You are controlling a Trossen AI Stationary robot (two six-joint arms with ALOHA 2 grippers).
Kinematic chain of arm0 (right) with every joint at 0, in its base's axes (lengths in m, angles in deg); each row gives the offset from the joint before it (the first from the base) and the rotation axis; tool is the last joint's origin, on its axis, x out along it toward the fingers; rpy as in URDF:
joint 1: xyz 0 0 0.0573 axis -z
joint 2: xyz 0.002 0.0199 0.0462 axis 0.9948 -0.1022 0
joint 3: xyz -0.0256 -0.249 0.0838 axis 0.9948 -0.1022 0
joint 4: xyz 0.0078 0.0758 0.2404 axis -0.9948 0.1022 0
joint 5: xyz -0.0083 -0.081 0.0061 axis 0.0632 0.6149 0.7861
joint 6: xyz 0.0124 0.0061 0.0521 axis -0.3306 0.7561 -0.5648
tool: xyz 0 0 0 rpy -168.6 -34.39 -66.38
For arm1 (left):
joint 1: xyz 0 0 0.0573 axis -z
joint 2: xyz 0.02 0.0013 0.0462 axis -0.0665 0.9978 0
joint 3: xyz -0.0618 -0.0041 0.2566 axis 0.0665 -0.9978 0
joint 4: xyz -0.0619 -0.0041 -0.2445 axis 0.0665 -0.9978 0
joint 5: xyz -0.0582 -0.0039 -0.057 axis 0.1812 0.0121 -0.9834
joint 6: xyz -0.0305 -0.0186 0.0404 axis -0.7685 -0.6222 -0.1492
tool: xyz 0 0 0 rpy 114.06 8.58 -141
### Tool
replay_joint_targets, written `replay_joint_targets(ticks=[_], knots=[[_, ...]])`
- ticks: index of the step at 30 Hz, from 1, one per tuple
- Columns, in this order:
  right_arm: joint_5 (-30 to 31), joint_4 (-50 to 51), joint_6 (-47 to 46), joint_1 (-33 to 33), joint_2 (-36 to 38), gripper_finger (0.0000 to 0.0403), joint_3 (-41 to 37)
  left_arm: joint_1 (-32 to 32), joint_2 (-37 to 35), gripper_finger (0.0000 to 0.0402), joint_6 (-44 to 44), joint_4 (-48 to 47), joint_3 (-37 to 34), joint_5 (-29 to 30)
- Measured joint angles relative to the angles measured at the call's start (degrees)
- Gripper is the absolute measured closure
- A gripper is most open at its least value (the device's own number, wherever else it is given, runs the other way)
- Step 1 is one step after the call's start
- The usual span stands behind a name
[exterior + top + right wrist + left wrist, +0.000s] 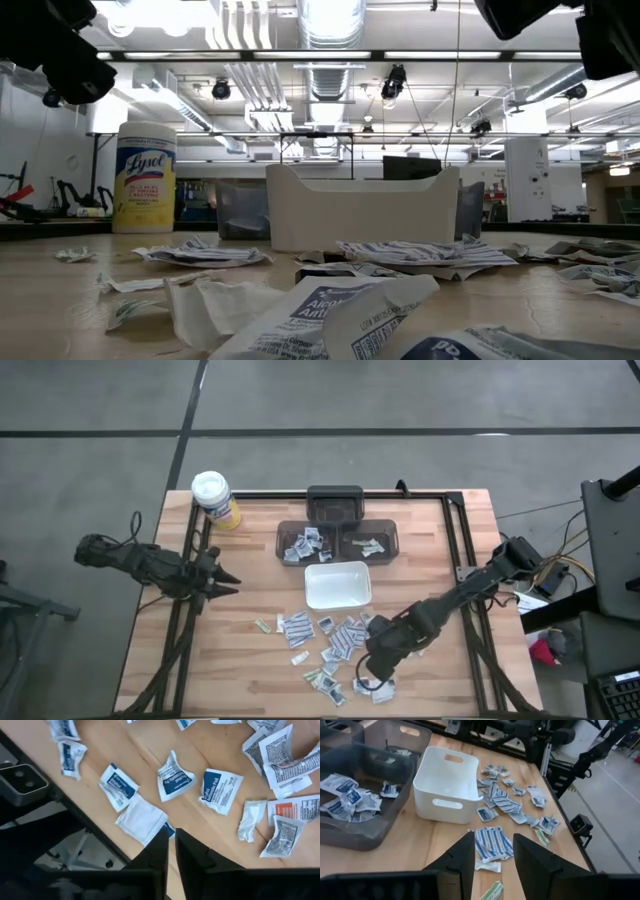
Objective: Pick & Place First Aid Supplies
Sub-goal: Put the alcohol pad into the bottom left black bin
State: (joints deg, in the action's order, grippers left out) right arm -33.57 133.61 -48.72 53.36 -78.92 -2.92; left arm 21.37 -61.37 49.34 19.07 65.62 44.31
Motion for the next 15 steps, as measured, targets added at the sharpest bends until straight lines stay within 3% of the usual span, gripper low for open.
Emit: replay_joint_targets(ticks=[8, 15], knots=[[0.5, 0.8, -3.4, 0.1, -1.9, 0.0311, -0.9, 0.0, -0.4, 0.0275, 0.0, 0.1, 0.0, -0.7], [0.8, 1.6, -5.3, 0.7, -3.2, 0.0303, -4.5, 0.0, -0.4, 0.0275, 0.1, -0.3, 0.0, -0.7]])
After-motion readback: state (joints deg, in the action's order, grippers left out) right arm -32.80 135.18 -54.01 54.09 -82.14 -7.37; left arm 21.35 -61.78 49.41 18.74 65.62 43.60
